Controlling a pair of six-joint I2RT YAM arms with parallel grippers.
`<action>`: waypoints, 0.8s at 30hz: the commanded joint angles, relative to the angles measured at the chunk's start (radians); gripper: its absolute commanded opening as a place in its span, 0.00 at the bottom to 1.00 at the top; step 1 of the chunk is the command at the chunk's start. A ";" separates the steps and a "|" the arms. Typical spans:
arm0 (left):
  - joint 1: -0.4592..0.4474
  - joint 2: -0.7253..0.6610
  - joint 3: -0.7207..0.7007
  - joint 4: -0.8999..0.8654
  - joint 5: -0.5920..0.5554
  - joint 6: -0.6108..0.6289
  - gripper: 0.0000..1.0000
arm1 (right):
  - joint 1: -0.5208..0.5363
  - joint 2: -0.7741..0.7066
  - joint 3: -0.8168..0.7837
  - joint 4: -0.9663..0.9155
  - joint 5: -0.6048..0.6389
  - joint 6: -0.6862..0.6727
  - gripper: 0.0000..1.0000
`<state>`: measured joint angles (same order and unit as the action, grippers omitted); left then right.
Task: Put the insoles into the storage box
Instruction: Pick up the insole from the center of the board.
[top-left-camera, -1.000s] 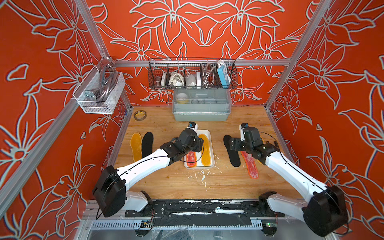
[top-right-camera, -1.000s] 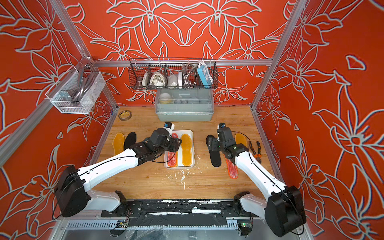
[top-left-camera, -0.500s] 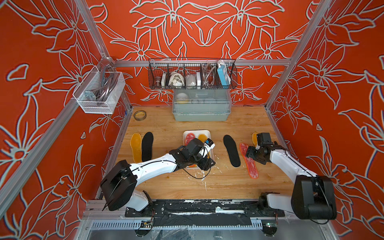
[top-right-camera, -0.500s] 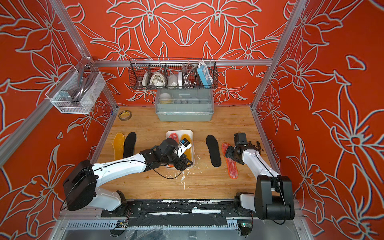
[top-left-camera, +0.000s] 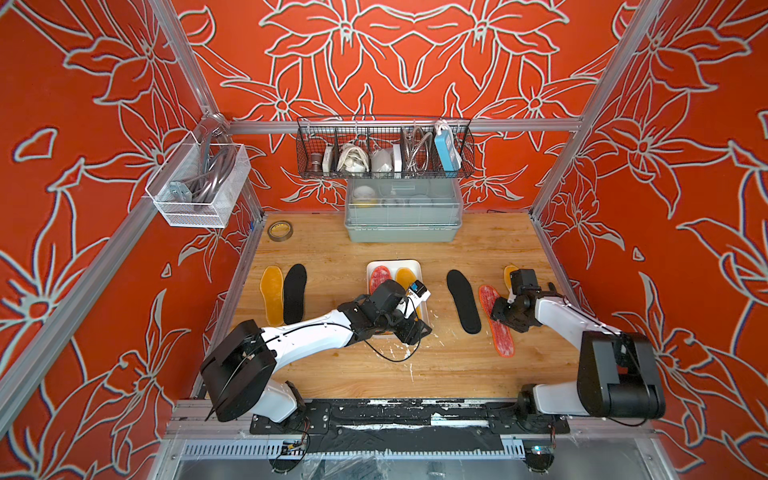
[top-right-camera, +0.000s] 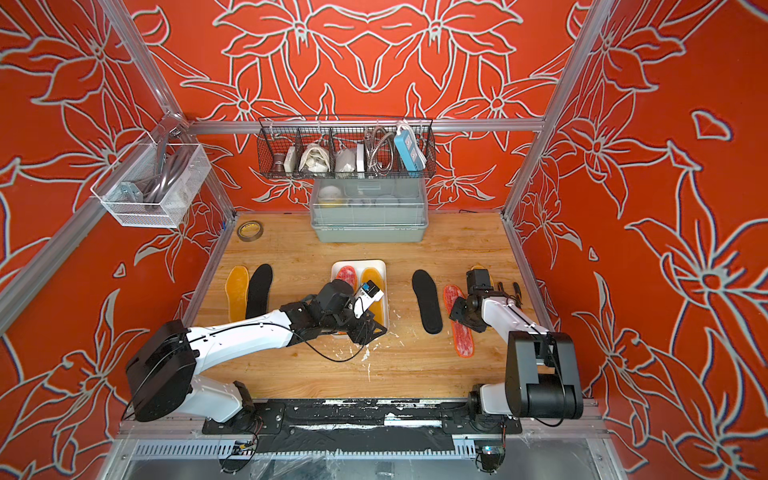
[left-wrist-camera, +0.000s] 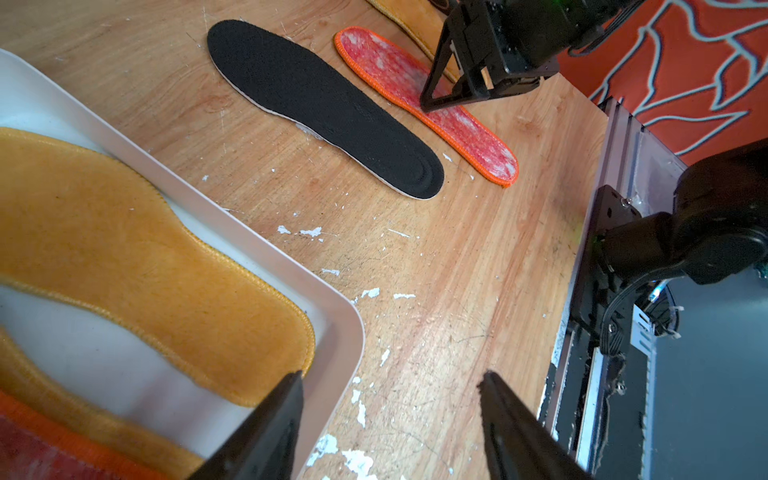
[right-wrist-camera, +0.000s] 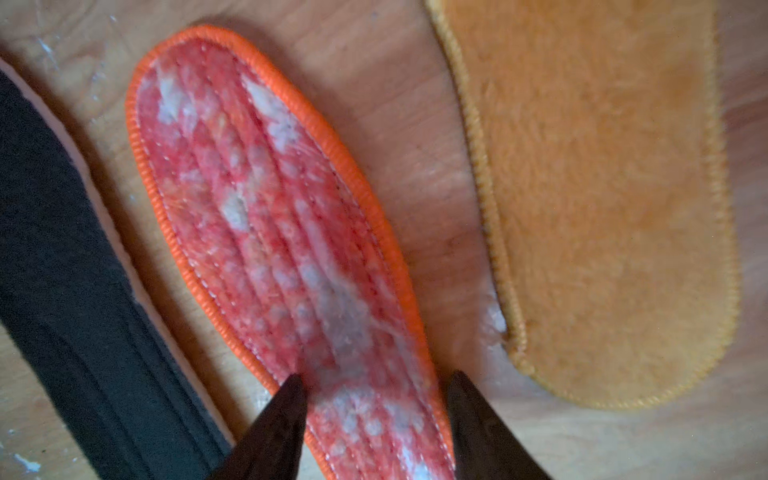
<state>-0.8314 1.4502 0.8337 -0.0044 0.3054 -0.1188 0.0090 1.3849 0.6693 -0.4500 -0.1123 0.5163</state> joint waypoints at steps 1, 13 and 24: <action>-0.002 -0.023 -0.013 0.017 -0.025 0.013 0.68 | -0.004 -0.008 -0.004 0.002 -0.088 0.013 0.53; -0.002 -0.020 -0.019 0.035 0.002 0.003 0.69 | -0.003 -0.038 0.025 -0.045 -0.046 0.006 0.60; -0.002 -0.017 -0.021 0.041 0.008 -0.002 0.69 | -0.003 0.015 0.001 0.002 -0.030 0.004 0.43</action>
<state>-0.8314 1.4490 0.8207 0.0170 0.2943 -0.1196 0.0086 1.3895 0.6762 -0.4583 -0.1726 0.5285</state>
